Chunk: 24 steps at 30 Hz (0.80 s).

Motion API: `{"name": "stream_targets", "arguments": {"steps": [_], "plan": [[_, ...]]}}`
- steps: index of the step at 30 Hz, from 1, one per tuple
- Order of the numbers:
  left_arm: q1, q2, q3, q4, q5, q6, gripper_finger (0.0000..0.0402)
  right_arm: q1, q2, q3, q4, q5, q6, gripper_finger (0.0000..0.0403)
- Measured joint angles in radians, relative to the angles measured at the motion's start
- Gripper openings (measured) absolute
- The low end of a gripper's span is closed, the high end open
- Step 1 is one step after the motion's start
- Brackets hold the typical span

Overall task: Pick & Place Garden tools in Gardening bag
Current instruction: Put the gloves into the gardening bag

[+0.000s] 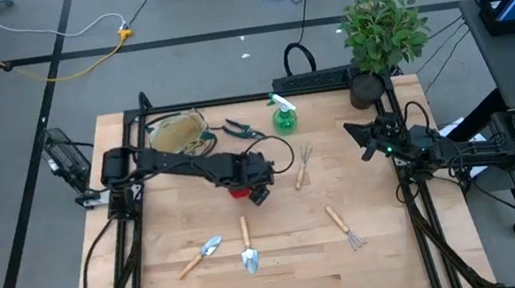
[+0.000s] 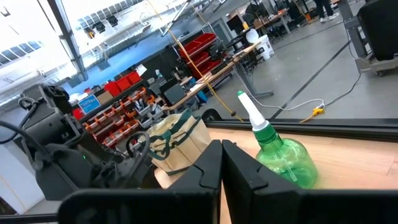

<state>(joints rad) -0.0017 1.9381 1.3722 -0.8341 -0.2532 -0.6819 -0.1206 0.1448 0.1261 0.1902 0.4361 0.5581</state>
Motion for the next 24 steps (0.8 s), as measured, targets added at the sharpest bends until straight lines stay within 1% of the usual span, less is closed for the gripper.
{"name": "stream_targets", "arguments": {"steps": [8, 10, 13, 15, 17, 19, 24], "plan": [[0.0, 0.0, -0.073, 0.033, 0.077, -0.082, 0.0395, 0.0, 0.0, 0.0, 0.0, 0.0, -0.001, 0.0], [0.0, 0.007, -0.082, 0.031, 0.079, -0.116, 0.0394, 0.0, 0.0, 0.0, 0.0, 0.0, -0.001, 0.0], [0.0, 0.009, -0.086, 0.029, 0.08, -0.136, 0.0375, 0.0, 0.0, 0.0, 0.0, 0.0, 0.001, 0.0], [0.0, 0.008, -0.086, 0.032, 0.08, -0.138, 0.0346, 0.0, 0.0, 0.0, 0.0, 0.0, 0.005, 0.0], [0.0, 0.008, -0.086, 0.032, 0.074, -0.143, 0.0305, 0.0, 0.0, 0.0, 0.0, 0.0, 0.006, 0.0], [0.001, 0.008, -0.086, 0.032, 0.07, -0.15, 0.0258, 0.0, 0.0, 0.0, 0.0, 0.0, 0.006, 0.0], [0.003, 0.008, -0.084, 0.03, 0.071, -0.156, 0.0121, 0.0, 0.0, 0.0, 0.0, 0.0, 0.006, 0.0]]}}
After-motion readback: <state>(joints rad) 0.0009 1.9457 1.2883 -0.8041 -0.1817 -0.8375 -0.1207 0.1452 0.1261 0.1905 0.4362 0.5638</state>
